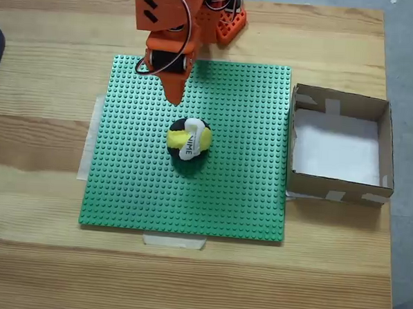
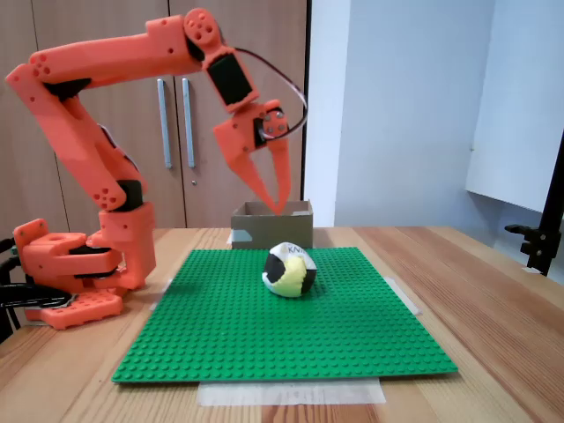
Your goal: Pick the ball and put it in the box.
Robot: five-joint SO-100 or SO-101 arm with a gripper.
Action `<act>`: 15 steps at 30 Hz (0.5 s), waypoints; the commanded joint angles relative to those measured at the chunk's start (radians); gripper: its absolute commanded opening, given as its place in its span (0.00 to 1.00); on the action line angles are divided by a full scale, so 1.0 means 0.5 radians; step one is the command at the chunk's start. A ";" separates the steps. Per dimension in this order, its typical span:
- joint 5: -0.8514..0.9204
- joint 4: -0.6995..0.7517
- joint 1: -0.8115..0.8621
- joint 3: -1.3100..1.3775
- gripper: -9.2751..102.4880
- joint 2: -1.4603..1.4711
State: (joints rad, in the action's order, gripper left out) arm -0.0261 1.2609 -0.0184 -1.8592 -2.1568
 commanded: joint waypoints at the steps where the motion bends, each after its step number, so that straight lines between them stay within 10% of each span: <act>1: -0.015 0.098 0.006 0.270 0.08 0.144; 15: -0.147 0.322 -0.031 0.598 0.08 0.574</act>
State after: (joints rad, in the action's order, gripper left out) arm -0.0844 1.4128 -0.0215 -1.6214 -1.8776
